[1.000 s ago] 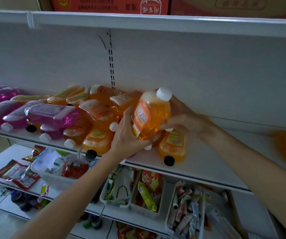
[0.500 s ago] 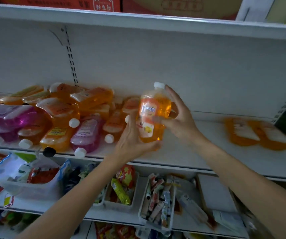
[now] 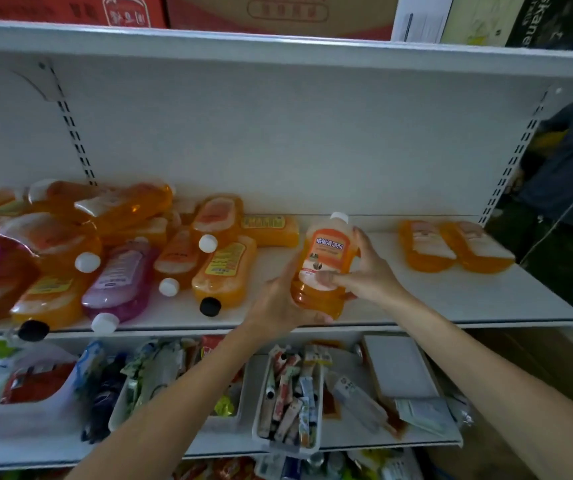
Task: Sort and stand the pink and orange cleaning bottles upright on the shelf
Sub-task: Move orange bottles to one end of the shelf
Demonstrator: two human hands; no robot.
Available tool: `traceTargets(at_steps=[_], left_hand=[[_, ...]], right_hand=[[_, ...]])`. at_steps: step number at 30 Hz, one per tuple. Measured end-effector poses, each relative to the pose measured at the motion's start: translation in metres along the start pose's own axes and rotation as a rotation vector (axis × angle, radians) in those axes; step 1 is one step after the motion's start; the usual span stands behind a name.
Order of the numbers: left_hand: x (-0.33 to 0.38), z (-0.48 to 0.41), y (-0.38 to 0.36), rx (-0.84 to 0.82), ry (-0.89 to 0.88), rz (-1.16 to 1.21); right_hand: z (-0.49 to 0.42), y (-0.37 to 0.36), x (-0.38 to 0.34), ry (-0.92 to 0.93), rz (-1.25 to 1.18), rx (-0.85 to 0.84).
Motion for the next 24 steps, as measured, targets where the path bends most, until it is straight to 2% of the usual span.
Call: traceTargets(at_steps=[4, 7, 13, 19, 24], left_hand=[[-0.011, -0.013, -0.014, -0.077, 0.034, -0.209], [-0.023, -0.026, -0.008, 0.007, -0.029, -0.543], [-0.043, -0.037, -0.010, -0.006, 0.011, -0.588], [-0.047, -0.041, -0.010, 0.010, 0.013, -0.579], [-0.049, -0.041, -0.010, 0.017, 0.020, -0.558]], right_hand=[[-0.006, 0.008, 0.021, 0.000, 0.013, 0.013], [-0.012, 0.021, 0.034, -0.012, -0.020, 0.056], [-0.033, 0.059, 0.059, 0.001, -0.065, 0.141], [-0.058, 0.074, 0.079, 0.009, 0.122, 0.161], [-0.074, 0.070, 0.096, -0.056, 0.200, 0.078]])
Point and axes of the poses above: each hand's wrist, its own z-axis away from the middle knuckle, its own y-axis out of the back of the hand, x = y × z, the point moved 10 cm from there along -z, towards the middle knuckle, and after that the axes turned 10 degrees about y, right-handed, at the moved point
